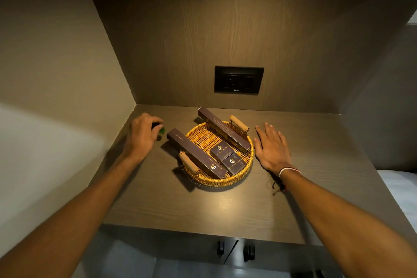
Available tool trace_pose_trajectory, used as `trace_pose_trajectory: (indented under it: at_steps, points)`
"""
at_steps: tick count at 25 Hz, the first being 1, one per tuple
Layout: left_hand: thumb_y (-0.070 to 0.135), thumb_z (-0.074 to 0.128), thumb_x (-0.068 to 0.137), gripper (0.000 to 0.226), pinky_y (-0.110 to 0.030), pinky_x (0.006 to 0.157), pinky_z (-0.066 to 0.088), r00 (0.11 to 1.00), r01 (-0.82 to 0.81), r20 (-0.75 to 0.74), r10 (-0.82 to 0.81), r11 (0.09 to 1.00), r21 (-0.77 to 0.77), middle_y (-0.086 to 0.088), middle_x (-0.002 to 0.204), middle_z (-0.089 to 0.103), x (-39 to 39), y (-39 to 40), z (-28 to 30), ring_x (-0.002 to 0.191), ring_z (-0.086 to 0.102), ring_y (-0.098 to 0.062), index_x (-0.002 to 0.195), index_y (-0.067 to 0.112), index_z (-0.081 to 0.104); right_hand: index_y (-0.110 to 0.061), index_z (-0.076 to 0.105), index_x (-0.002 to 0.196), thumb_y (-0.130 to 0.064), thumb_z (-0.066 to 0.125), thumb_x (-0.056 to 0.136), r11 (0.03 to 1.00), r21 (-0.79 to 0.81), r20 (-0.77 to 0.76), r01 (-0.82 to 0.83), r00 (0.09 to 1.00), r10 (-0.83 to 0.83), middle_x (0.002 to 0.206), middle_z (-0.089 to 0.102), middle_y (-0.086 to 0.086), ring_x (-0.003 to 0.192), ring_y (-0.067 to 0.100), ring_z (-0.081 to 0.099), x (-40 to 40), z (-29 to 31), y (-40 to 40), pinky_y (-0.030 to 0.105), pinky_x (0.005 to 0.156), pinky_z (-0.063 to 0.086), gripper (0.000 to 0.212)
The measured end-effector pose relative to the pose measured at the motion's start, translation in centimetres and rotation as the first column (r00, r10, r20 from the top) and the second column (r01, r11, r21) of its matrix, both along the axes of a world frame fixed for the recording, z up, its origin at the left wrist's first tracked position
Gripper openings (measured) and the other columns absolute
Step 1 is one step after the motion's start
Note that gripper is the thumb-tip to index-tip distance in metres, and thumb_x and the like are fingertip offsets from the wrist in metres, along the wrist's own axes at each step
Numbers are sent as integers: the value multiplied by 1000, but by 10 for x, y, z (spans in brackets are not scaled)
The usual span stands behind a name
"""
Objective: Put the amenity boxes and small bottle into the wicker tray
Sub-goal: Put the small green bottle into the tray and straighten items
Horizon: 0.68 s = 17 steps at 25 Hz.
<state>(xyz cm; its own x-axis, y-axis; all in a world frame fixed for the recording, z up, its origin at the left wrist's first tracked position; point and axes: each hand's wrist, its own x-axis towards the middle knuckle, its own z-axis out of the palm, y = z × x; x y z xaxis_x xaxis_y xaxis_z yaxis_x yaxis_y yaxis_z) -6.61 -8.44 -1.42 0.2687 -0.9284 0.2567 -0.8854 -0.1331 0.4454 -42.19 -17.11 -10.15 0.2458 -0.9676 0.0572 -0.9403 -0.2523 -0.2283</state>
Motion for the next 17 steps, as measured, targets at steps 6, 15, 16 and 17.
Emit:
trace_pose_trajectory:
  at_steps: [6,15,16,17]
  points:
    - [20,78,82,23,-24,77,51,954,293,-48,-297,953,-83,-6,101,76,-50,-45,39,92,67,-16,104,14,77,-22,28,156,-45,26,104,1000,-18,19,5,1000,-5,166,23,8,155,24,18,-1,-3,-1,45,125,14,57]
    - [29,80,79,26,-51,98,50,964,212,113,-242,950,227,-3,104,75,-70,-62,-1,104,68,-20,103,20,72,-23,28,156,-47,25,104,1000,-28,11,-1,1000,1,166,23,8,155,23,18,-2,-5,-5,45,124,16,58]
    - [30,79,80,27,-51,99,49,963,209,124,-241,952,223,-2,104,75,-71,-63,-2,105,68,-20,103,21,72,-23,28,156,-47,25,104,999,-32,8,-4,1000,4,166,24,8,154,24,18,-2,-6,-5,45,124,16,58]
    - [31,79,79,28,-50,100,47,961,208,135,-240,954,217,-1,104,75,-72,-64,-3,106,67,-20,105,21,71,-23,28,156,-47,25,104,999,-34,7,-5,1000,5,166,24,8,154,24,18,-2,-7,-5,45,124,16,58]
